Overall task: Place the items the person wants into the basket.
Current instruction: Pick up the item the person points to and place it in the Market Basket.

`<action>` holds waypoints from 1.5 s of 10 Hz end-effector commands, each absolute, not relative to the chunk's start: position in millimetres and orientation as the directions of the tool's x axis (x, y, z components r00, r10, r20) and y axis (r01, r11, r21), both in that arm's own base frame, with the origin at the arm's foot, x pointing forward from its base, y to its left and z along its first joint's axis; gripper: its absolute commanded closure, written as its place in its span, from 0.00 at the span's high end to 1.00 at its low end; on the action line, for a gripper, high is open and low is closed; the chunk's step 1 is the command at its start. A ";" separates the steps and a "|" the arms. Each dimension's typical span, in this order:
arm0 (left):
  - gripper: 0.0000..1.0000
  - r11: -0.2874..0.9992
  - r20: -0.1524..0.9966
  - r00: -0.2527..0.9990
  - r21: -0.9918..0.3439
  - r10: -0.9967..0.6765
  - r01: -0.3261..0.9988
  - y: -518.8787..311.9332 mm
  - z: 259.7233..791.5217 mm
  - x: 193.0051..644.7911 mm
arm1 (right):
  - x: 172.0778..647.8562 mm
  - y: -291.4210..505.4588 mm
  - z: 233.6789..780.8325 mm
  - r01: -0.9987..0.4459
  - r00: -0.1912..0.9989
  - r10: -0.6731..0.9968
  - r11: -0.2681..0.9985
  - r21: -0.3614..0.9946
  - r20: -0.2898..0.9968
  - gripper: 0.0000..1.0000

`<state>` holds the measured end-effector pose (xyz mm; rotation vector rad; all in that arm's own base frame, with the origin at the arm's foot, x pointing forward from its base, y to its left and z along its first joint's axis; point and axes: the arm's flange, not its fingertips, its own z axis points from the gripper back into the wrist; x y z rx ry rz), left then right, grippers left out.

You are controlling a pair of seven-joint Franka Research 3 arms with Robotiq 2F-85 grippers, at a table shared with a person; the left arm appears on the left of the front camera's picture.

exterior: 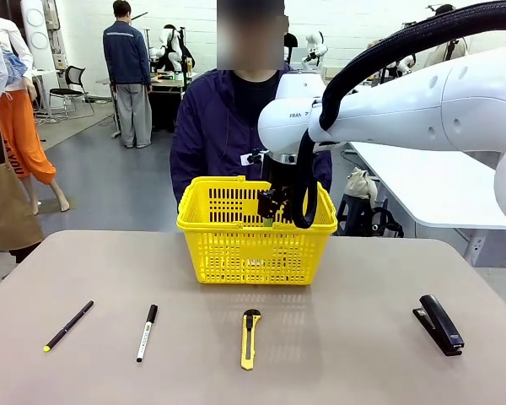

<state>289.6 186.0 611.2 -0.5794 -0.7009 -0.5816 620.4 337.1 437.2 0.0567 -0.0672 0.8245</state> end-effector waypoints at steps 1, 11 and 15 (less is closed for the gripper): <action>1.00 0.683 0.737 0.608 -0.282 -0.296 0.674 187.5 611.8 288.9 | 622.3 334.9 435.9 -0.747 0.664 0.740 0.664 0.043 0.106 1.00; 1.00 0.683 0.737 0.608 -0.282 -0.296 0.674 187.5 611.8 288.9 | 480.5 220.1 585.4 -0.622 0.744 0.622 0.778 -0.085 0.243 1.00; 1.00 0.683 0.737 0.608 -0.282 -0.296 0.674 187.5 611.8 288.9 | 424.6 156.8 552.3 -0.601 0.757 0.582 0.798 -0.032 0.296 1.00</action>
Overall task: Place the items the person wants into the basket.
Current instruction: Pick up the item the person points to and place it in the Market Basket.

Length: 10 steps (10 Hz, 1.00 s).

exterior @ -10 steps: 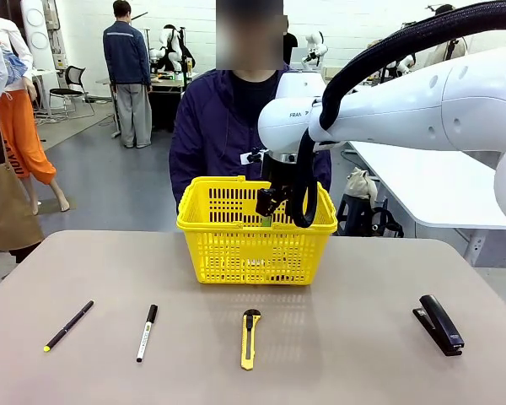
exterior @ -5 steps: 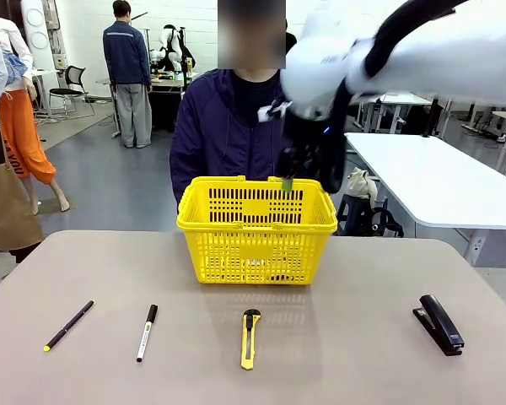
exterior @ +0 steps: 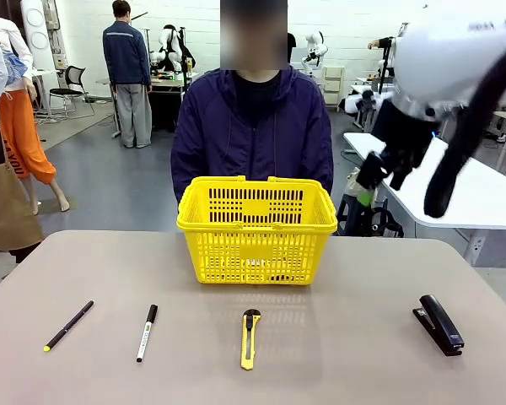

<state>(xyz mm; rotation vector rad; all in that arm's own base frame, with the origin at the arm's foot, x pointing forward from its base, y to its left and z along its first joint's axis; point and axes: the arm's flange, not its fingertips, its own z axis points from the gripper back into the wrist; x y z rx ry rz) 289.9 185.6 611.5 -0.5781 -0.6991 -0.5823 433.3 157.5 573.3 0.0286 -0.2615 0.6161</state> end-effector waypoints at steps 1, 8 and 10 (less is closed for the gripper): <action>1.00 0.683 0.737 0.608 -0.282 -0.296 0.674 187.5 611.8 288.9 | 419.6 152.2 542.9 -0.599 0.760 0.579 0.800 -0.027 0.296 1.00; 1.00 0.683 0.737 0.608 -0.282 -0.296 0.674 187.5 611.8 288.9 | 420.4 149.3 531.4 -0.582 0.781 0.572 0.812 -0.043 0.250 1.00; 1.00 0.683 0.737 0.608 -0.282 -0.296 0.674 187.5 611.8 288.9 | 420.4 149.3 531.4 -0.582 0.781 0.572 0.812 -0.043 0.250 1.00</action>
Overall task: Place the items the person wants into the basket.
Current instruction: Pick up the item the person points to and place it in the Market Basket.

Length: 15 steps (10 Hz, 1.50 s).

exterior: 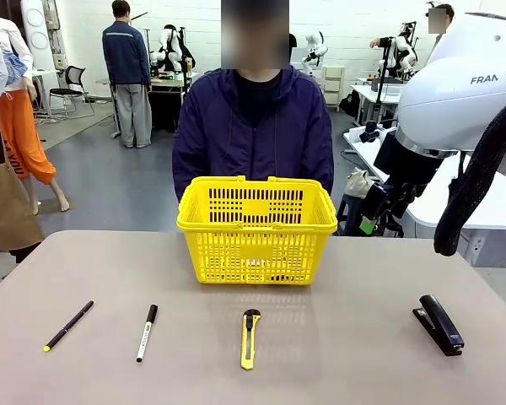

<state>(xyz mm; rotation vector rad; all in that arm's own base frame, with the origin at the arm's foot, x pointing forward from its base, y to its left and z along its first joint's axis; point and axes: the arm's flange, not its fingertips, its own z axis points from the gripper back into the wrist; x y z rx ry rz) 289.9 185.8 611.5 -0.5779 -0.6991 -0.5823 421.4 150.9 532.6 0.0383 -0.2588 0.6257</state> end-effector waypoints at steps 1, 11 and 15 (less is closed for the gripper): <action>1.00 0.683 0.737 0.608 -0.282 -0.296 0.674 187.5 611.8 288.9 | 420.4 149.3 531.4 -0.582 0.781 0.572 0.812 -0.043 0.250 1.00; 1.00 0.683 0.737 0.608 -0.282 -0.296 0.674 187.5 611.8 288.9 | 377.4 37.5 596.2 -0.648 0.726 0.530 0.741 0.177 0.439 1.00; 1.00 0.683 0.737 0.608 -0.282 -0.296 0.674 187.5 611.8 288.9 | 359.9 -125.4 617.1 -0.803 0.559 0.473 0.514 0.302 0.681 1.00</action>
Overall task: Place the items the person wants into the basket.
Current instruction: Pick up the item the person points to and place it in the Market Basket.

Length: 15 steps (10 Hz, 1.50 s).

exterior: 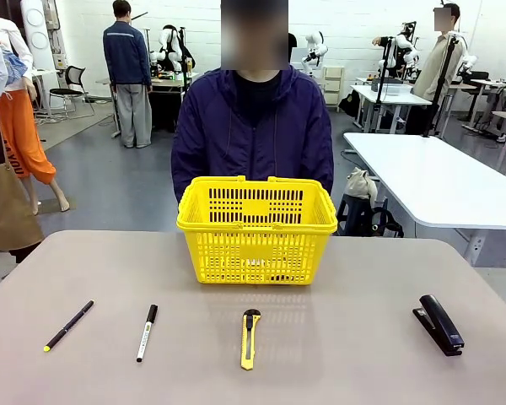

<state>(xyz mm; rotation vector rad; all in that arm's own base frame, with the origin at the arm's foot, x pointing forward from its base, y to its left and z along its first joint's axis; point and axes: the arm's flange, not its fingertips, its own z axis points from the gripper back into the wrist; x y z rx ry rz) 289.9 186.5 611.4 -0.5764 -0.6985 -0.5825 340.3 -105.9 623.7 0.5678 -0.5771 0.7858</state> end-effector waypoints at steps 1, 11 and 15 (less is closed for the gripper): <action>1.00 0.683 0.737 0.608 -0.282 -0.296 0.674 187.5 611.8 288.9 | 355.0 -152.7 607.6 -0.826 0.529 0.484 0.482 0.292 0.697 1.00; 1.00 0.683 0.737 0.608 -0.282 -0.296 0.674 187.5 611.8 288.9 | 317.3 -218.5 575.3 -0.858 0.413 0.473 0.490 0.157 0.778 1.00; 1.00 0.683 0.737 0.608 -0.282 -0.296 0.674 187.5 611.8 288.9 | 317.3 -218.5 575.3 -0.858 0.413 0.473 0.490 0.157 0.778 1.00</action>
